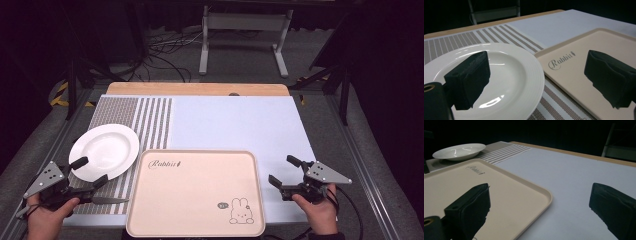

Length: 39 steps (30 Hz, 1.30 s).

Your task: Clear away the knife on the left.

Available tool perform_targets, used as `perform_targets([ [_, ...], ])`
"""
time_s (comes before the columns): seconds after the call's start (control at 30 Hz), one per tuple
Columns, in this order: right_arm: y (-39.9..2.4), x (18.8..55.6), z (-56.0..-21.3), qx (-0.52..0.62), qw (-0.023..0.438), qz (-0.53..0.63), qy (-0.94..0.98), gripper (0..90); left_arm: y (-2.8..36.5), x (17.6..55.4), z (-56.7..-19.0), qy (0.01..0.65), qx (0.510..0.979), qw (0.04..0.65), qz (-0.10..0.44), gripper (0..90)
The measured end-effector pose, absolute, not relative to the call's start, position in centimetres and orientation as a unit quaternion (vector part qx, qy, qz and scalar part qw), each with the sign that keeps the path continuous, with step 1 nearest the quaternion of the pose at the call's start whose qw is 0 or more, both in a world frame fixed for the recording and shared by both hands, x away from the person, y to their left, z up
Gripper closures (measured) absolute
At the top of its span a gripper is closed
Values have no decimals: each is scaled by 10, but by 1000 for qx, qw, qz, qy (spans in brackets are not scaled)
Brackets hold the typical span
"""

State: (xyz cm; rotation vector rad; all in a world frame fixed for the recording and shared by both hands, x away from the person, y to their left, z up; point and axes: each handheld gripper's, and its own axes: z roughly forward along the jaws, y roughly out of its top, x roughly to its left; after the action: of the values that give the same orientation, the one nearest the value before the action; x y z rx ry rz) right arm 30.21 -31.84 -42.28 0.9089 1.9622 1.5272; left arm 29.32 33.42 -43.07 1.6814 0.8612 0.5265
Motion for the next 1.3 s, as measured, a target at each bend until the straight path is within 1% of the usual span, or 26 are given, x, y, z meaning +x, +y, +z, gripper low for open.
perform_targets([
  [0.47, -318, 304, -426, 330, 240, 563, 719, 30, 333, 295, -431, 363, 716, 552, 225, 72],
  [0.7, -317, 305, -425, 322, 236, 567, 720, 28, 340, 291, -428, 366, 713, 555, 224, 70],
  [0.87, -315, 307, -426, 320, 228, 564, 726, 28, 339, 290, -423, 359, 726, 545, 218, 71],
  [0.97, -314, 308, -426, 316, 225, 561, 731, 29, 341, 291, -414, 338, 751, 526, 211, 120],
  [1.03, -313, 308, -424, 311, 221, 562, 734, 33, 341, 291, -409, 326, 775, 502, 202, 116],
  [1.13, -314, 309, -424, 311, 216, 565, 733, 34, 340, 292, -404, 303, 819, 450, 188, 122],
  [1.2, -315, 309, -424, 312, 215, 568, 731, 34, 337, 292, -402, 292, 839, 419, 186, 125],
  [1.3, -317, 309, -424, 313, 216, 569, 729, 33, 336, 292, -400, 282, 855, 398, 178, 124],
])
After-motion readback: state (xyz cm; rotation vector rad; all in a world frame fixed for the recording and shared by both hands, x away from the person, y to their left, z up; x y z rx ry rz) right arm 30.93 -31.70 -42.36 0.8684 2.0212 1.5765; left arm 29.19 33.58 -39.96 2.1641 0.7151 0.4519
